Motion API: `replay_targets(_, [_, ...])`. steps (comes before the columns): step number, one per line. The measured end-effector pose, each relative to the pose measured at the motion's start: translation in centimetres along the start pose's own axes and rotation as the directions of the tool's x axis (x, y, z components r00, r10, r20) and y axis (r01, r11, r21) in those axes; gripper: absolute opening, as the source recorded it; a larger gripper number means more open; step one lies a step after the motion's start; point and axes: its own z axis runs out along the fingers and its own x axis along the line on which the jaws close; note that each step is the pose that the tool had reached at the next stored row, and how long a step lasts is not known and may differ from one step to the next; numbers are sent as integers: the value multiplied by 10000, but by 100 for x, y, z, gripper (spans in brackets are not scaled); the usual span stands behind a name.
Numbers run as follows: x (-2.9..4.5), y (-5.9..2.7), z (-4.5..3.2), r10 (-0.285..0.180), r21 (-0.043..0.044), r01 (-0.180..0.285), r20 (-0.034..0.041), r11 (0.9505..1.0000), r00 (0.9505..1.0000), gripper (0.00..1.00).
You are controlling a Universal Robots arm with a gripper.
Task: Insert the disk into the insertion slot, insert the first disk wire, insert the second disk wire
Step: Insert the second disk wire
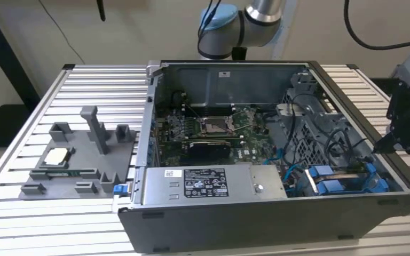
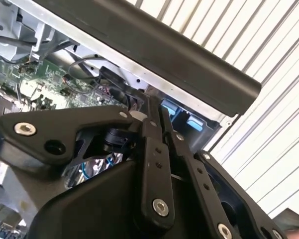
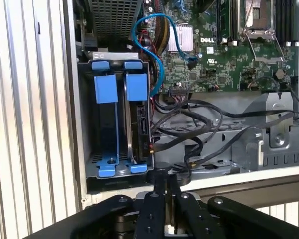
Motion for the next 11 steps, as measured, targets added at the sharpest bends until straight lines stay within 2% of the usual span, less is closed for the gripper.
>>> replay_targets(1, [16, -5, 4, 2, -4, -2, -2, 10000, 10000, 18])
replay_targets(4, [32, -25, 40, 2, -8, -2, 17, 10000, 10000, 18])
replay_targets(7, [31, -44, 45, 4, -18, -4, 37, 10000, 10000, 18])
replay_targets(9, [30, -60, 44, 26, -115, -25, 48, 9999, 10000, 18])
replay_targets(11, [29, -66, 45, 56, -162, -55, 64, 9999, 10000, 18])
